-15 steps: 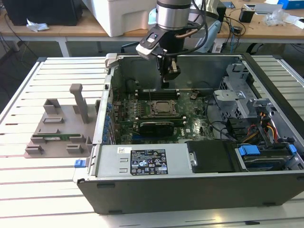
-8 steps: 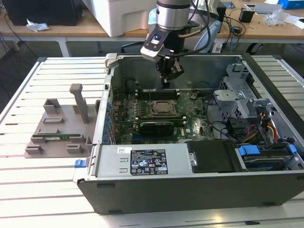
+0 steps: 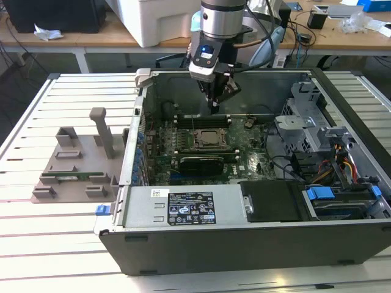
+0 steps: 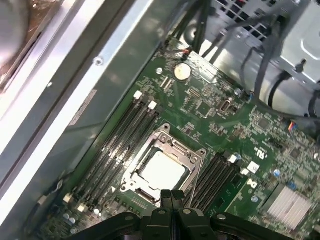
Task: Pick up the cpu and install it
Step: 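Install the first cpu locking lever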
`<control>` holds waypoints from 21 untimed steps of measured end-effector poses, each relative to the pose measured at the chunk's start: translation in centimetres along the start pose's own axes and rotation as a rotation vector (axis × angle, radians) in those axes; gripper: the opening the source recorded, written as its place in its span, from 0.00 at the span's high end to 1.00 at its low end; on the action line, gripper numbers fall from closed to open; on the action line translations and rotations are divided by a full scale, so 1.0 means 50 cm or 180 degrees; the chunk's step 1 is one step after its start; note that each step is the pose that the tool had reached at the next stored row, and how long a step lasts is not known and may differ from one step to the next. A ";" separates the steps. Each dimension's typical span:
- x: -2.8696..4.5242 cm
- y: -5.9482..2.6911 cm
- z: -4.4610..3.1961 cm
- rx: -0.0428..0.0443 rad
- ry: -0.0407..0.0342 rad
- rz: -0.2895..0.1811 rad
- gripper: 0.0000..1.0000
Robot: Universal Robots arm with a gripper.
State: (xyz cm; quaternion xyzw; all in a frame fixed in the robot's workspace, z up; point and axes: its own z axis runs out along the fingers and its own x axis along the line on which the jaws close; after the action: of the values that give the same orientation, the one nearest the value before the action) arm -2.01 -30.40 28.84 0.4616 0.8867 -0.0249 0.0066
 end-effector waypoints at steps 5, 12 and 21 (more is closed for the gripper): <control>0.000 0.000 0.000 -0.0011 -0.0012 -0.0322 0.89; 0.000 0.000 0.000 -0.0020 -0.0022 -0.0580 0.89; 0.000 0.000 0.000 -0.0036 -0.0039 -0.1030 0.89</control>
State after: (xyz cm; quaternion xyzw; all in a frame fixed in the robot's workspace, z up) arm -2.02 -30.40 28.84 0.3125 0.9496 -0.0235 0.0106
